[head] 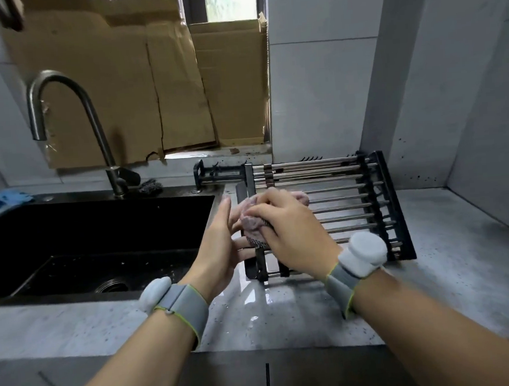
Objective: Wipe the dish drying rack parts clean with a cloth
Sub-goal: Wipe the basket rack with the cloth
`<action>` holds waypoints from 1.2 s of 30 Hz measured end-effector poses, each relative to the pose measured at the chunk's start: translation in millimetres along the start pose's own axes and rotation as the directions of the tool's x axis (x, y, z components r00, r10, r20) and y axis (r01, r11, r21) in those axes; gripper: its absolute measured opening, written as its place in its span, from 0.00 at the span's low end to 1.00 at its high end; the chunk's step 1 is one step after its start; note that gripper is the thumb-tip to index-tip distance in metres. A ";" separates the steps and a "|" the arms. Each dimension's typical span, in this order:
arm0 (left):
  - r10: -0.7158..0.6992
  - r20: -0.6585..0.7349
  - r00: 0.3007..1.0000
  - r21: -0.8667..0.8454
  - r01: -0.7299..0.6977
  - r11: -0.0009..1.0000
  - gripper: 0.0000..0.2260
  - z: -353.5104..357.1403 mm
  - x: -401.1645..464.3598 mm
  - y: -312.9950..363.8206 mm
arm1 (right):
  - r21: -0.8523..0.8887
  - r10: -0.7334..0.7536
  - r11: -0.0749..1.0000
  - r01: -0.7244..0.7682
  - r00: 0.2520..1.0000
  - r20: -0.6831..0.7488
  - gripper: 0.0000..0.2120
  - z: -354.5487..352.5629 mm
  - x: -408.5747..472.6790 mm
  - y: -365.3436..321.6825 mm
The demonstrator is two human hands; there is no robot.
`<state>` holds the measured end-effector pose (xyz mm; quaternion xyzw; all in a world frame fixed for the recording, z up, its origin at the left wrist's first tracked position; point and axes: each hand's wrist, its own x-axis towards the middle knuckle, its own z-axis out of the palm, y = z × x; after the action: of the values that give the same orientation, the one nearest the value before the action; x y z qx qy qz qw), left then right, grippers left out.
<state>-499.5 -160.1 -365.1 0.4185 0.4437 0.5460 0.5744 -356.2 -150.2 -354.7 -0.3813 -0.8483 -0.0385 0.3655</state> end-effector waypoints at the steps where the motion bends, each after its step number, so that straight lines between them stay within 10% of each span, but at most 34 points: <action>1: -0.006 -0.015 1.000 -0.004 0.006 1.000 0.25 -0.7 1.7 -1.1 | 0.035 -0.008 0.999 0.008 1.000 0.001 0.13 1.1 -7.4 -2.0; 12: 0.038 0.048 0.998 0.127 -0.044 0.991 0.24 6.7 -5.2 -5.3 | -0.088 -0.137 0.978 0.190 0.898 0.418 0.13 22.2 -78.9 7.0; 21: 0.060 0.081 0.995 0.146 -0.071 0.987 0.21 2.2 -8.1 1.1 | -0.065 0.065 0.996 -0.066 0.998 -0.014 0.13 -45.8 -103.1 43.3; 29: 0.074 0.065 0.995 0.129 -0.082 0.988 0.21 6.7 -15.5 -7.6 | 0.240 0.402 0.911 -0.336 0.853 -0.332 0.09 -138.0 -98.1 42.1; 36: 0.074 0.069 0.995 0.203 -0.086 0.975 0.19 7.7 -26.3 1.2 | 0.323 0.477 0.857 -0.401 0.855 -0.205 0.07 -180.0 -1.6 31.3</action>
<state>-492.7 -186.2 -360.6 0.5096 0.4629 0.5068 0.5189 -228.0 -191.0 -231.0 -0.5037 -0.6752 0.1090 0.5278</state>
